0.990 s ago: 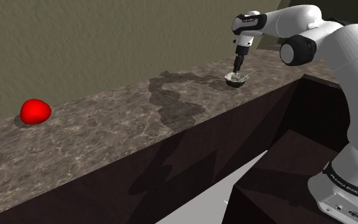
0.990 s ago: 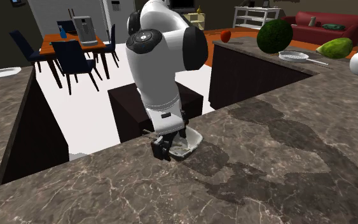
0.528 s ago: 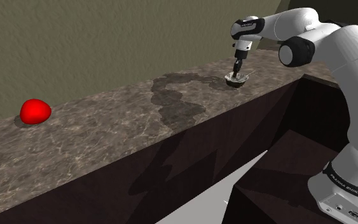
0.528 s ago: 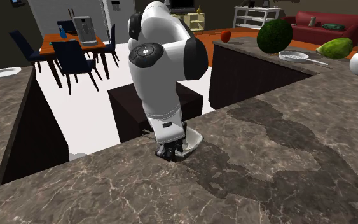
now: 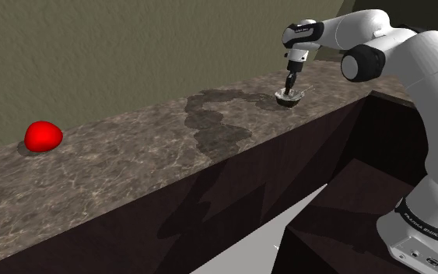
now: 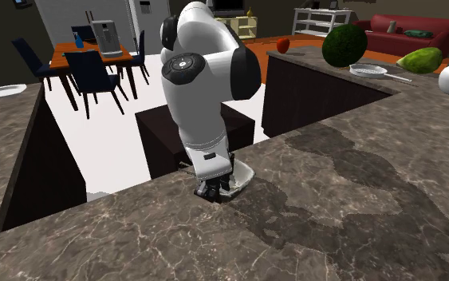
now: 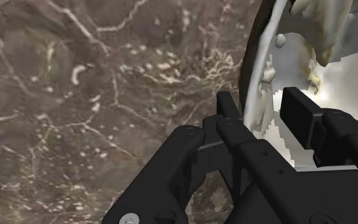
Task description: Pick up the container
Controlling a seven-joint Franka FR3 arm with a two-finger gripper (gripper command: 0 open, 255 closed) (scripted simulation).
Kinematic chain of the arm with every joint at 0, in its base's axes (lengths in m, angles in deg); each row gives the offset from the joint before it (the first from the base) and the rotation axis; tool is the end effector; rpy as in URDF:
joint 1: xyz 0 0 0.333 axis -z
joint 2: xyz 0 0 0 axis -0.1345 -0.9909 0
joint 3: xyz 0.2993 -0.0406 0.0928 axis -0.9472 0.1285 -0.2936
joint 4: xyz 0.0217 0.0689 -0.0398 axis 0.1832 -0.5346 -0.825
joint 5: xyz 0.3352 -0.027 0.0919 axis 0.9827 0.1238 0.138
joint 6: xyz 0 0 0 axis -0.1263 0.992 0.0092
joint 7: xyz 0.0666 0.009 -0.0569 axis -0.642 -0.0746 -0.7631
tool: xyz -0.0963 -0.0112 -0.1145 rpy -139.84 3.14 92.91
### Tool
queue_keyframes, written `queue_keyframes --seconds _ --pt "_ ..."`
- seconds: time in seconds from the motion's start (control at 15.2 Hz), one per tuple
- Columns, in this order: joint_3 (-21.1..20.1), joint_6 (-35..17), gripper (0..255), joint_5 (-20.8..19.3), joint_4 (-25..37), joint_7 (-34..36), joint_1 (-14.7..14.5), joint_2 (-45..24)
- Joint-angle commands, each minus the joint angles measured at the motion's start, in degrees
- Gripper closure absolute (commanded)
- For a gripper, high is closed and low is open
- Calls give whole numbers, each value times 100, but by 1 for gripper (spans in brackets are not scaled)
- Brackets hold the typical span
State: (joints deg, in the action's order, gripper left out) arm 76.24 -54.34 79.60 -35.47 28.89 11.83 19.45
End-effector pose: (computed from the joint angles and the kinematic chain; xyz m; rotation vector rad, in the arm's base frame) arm 0.6463 -0.3122 0.2909 -2.8696 -0.5192 -0.0230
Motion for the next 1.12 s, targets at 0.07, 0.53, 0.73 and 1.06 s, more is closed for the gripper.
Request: queue_keyframes --seconds 0.07,0.53,0.73,1.06 --pt "5 132 255 -14 114 32 20 16" --pt "-2 659 255 -38 685 170 115 4" --pt "-18 934 255 -41 1050 246 181 -66" --pt "-56 1295 255 -37 1611 355 287 -234"
